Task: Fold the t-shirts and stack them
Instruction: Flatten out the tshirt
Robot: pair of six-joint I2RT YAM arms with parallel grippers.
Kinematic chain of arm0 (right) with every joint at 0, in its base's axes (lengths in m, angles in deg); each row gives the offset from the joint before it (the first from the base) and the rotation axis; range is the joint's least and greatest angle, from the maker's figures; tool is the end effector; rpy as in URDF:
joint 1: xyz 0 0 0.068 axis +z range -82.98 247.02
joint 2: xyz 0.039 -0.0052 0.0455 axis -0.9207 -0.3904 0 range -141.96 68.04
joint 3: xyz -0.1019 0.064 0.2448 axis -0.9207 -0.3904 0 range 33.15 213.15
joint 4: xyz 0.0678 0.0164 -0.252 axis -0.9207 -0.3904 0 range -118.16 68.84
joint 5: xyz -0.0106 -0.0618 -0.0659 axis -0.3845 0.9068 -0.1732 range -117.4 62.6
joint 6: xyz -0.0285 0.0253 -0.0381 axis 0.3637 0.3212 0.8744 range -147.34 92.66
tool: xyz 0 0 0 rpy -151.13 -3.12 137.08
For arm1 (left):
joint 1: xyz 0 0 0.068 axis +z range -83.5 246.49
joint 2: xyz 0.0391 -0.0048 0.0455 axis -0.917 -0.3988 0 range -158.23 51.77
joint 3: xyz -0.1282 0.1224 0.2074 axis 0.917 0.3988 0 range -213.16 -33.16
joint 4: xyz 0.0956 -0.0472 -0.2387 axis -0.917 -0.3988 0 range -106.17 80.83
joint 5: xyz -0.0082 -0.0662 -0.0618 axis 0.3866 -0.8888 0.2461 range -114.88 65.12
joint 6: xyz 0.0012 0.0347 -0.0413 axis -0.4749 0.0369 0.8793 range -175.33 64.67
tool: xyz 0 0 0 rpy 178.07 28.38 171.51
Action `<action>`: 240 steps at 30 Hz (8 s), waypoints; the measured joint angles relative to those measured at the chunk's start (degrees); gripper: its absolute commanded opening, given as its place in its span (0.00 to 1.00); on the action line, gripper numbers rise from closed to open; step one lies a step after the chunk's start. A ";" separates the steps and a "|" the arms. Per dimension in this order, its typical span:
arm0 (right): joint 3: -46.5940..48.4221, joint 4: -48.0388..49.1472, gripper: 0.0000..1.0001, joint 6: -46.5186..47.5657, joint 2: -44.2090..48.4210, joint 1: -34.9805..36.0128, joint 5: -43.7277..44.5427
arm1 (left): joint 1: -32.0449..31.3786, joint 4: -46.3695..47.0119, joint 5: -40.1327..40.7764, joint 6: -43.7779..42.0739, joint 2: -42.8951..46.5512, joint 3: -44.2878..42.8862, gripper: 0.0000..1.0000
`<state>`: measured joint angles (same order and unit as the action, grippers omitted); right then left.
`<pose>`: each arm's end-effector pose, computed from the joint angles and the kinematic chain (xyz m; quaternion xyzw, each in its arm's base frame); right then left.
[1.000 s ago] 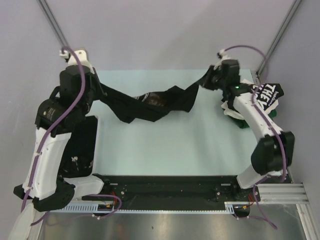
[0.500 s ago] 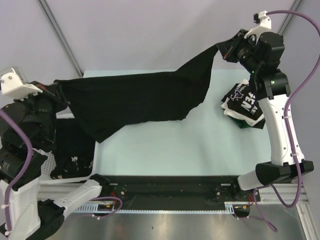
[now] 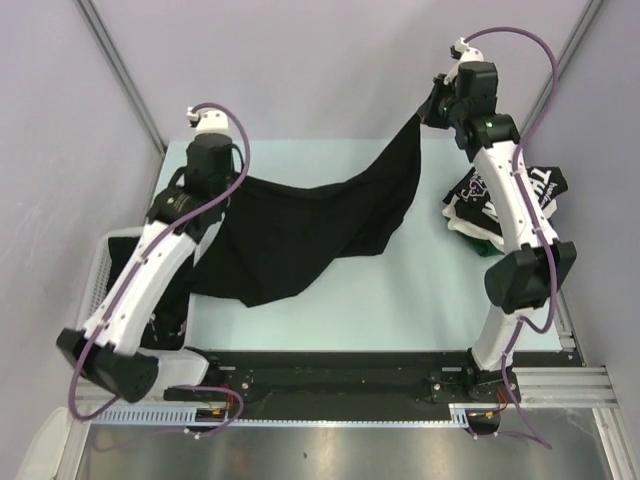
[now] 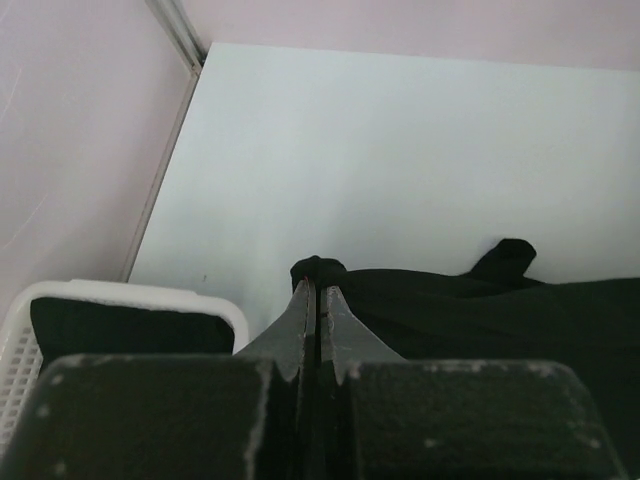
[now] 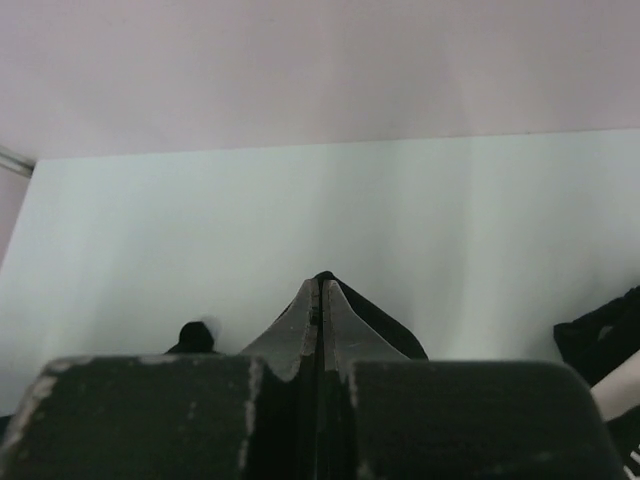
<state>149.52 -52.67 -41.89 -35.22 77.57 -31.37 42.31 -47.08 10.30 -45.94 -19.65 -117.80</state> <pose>0.4021 0.0774 0.4500 0.0080 0.8108 0.1544 0.5645 0.2404 -0.0854 0.4350 -0.0585 0.8169 0.0950 0.5659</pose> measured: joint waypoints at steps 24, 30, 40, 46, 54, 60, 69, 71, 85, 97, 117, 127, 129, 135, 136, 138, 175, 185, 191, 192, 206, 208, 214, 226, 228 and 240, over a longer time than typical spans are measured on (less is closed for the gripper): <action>11.91 0.02 0.00 3.91 16.48 -1.95 1.75 | 8.13 9.81 -8.85 -1.84 10.75 -15.96 0.00; -0.39 -1.53 0.00 4.22 33.97 1.60 5.29 | 8.13 5.53 -6.71 -0.83 29.57 -6.51 0.00; -1.77 1.18 0.00 7.67 20.35 -0.24 9.33 | 8.13 7.19 -5.99 -0.81 14.82 1.49 0.00; 13.92 -3.13 0.00 8.17 -7.82 -4.28 9.64 | 8.13 10.19 -10.40 -0.83 -9.29 -4.68 0.00; 25.22 -5.07 0.00 6.21 -20.72 -6.23 6.43 | 8.13 6.86 -14.23 -0.28 -33.11 -24.94 0.00; 32.17 -1.86 0.00 5.22 -17.90 -6.51 4.50 | 8.15 8.98 -13.88 0.07 -32.98 -33.90 0.00; 28.63 1.16 0.00 0.92 4.15 -12.44 -1.62 | 8.15 17.42 -14.53 -0.87 -15.34 -31.76 0.00; 22.14 2.01 0.00 -0.26 12.00 -13.09 -1.99 | 8.13 19.04 -14.67 -1.03 -5.84 -22.67 0.00; -30.21 -24.41 0.00 -9.92 40.87 -8.09 -0.02 | 8.13 -12.83 -19.23 9.92 35.95 16.37 0.00; -31.52 -44.19 0.05 -11.17 44.65 -9.99 -4.13 | 8.13 -35.19 -33.14 22.23 42.66 18.51 0.14; -33.09 -42.97 0.41 -9.27 36.04 -11.43 -4.39 | 8.13 -33.38 -29.70 19.50 40.57 16.81 0.16; -32.98 -22.69 0.42 -9.57 22.08 -3.13 -2.51 | 8.13 -21.99 -28.22 19.02 35.06 23.26 0.18; -32.89 -18.05 0.42 -9.09 18.29 -1.36 -2.23 | 8.13 -20.92 -28.20 19.02 34.75 23.23 0.18; -30.23 -6.40 0.43 -6.03 7.76 2.54 -1.49 | 8.13 -20.15 -27.85 19.02 34.93 21.79 0.18; -29.05 -4.83 0.43 -5.27 5.86 2.67 -1.49 | 8.13 -20.20 -27.85 19.04 35.08 21.29 0.18; -27.74 -1.57 0.43 -3.80 2.27 2.73 -1.46 | 8.13 -20.28 -27.85 19.04 35.47 20.35 0.19; -20.13 12.11 0.35 2.62 -24.48 -0.28 -9.05 | 8.13 -20.52 -30.88 19.04 35.34 17.84 0.18; -16.26 13.25 0.00 2.56 -27.98 -0.09 -10.40 | 8.13 -22.60 -30.84 19.04 35.32 16.57 0.18; -11.37 12.68 0.00 2.27 -31.12 0.24 -10.38 | 8.13 -23.19 -30.82 19.04 35.50 16.57 0.18; -10.27 12.41 0.00 2.27 -31.67 0.28 -10.25 | 8.13 -23.30 -30.82 19.06 35.60 16.57 0.18; 4.96 9.51 0.00 2.34 -36.89 -4.04 -6.25 | 8.13 -26.14 -29.22 19.19 37.09 16.57 0.17; 5.46 9.79 0.00 2.32 -36.89 -5.60 -5.79 | 8.13 -26.12 -29.20 19.17 37.09 16.59 0.17; 5.46 9.99 0.00 2.10 -36.89 -8.98 -4.68 | 8.13 -25.42 -29.24 19.10 36.57 17.09 0.17; 5.57 10.43 0.14 0.98 -36.89 -9.75 -3.98 | 8.15 -22.91 -29.42 19.02 34.21 18.53 0.17; 5.49 10.45 0.19 1.09 -36.79 -9.44 -4.00 | 8.13 -21.66 -29.51 18.99 34.60 20.63 0.17; 4.09 9.33 0.28 1.27 -22.21 -6.49 -4.46 | 8.13 -5.55 -29.38 15.85 22.71 32.26 0.26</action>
<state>153.61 -43.33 -40.62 -57.43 71.08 -35.83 50.44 -52.64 -19.08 -30.10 3.06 -85.54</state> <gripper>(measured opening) 0.272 0.229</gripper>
